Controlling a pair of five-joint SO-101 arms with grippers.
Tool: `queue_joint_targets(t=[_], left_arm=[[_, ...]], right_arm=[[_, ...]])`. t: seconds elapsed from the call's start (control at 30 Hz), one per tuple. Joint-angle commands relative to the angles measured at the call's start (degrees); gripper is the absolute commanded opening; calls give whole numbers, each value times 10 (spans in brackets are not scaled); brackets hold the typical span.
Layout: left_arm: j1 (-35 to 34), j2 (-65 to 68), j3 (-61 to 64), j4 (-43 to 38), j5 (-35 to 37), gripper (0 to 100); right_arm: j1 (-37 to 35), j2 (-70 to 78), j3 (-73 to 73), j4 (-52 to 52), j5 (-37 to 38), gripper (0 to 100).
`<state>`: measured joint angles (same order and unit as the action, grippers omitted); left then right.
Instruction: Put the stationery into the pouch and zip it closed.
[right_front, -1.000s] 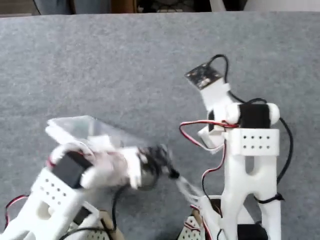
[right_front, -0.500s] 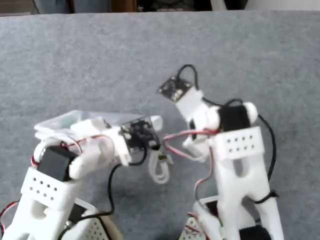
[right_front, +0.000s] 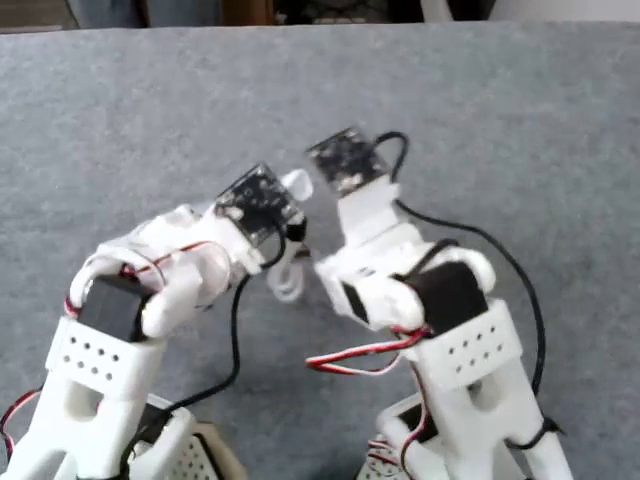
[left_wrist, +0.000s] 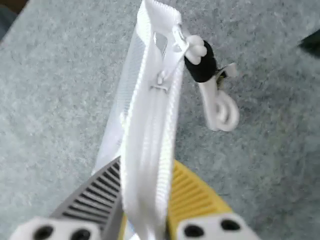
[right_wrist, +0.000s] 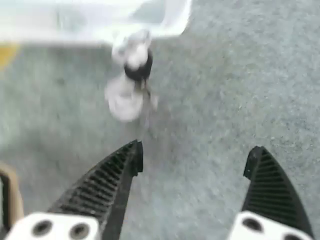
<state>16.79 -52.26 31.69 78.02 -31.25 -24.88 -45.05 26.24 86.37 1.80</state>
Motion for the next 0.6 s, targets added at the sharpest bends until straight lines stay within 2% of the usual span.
queue_joint_targets(t=[0.0, 0.13, 0.3, 0.57], left_arm=[[37, -4, -109, 25, 34, 28], [47, -3, -159, 23, 65, 28], [45, -3, -162, 8, 97, 28], [51, -10, -109, 11, 131, 28]], right_arm=[[25, -22, -42, -16, -24, 339], [23, -28, -70, 15, -23, 339], [24, -30, -94, 43, -23, 339], [18, -27, -21, -40, -23, 341]])
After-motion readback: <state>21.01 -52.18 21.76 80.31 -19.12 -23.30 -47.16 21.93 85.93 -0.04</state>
